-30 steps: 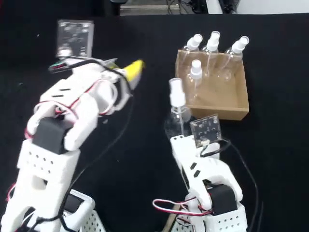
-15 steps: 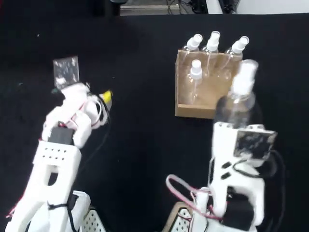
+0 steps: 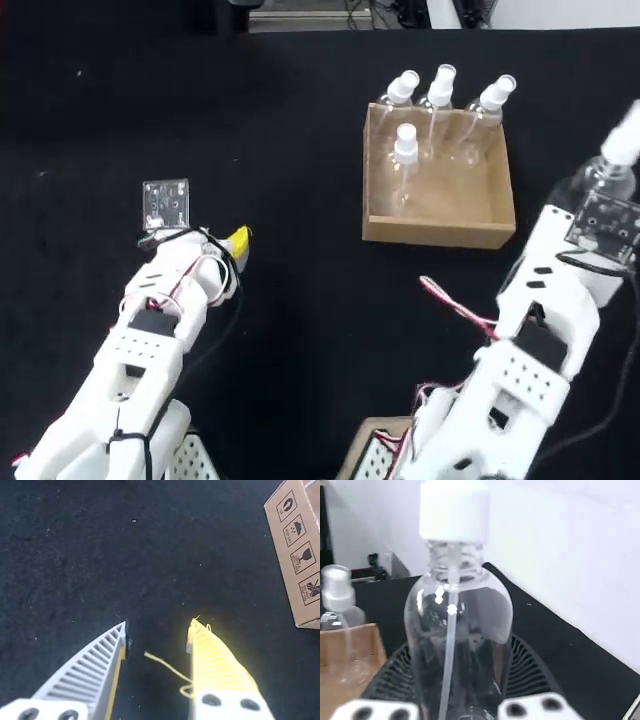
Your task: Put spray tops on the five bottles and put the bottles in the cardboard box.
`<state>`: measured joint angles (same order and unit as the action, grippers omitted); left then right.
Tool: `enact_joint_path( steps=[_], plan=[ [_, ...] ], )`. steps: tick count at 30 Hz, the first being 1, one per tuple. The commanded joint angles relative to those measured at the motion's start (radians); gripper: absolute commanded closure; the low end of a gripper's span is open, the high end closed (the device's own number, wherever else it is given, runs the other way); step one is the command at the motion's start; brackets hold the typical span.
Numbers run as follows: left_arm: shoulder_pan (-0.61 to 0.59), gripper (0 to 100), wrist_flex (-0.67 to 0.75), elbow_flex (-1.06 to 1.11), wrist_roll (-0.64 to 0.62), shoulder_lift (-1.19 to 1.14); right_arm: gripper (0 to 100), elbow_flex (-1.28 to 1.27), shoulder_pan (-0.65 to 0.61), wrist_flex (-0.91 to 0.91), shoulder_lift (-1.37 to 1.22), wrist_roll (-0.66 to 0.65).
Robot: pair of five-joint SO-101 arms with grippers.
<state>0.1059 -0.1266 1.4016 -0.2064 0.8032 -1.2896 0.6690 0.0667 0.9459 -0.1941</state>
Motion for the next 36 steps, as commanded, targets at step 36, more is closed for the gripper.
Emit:
enact_joint_path(
  steps=[36],
  plan=[
    [0.016,80,0.104,0.053,-0.002,0.021,98.5,0.539,0.249,1.369,-1.722,0.0]
  ],
)
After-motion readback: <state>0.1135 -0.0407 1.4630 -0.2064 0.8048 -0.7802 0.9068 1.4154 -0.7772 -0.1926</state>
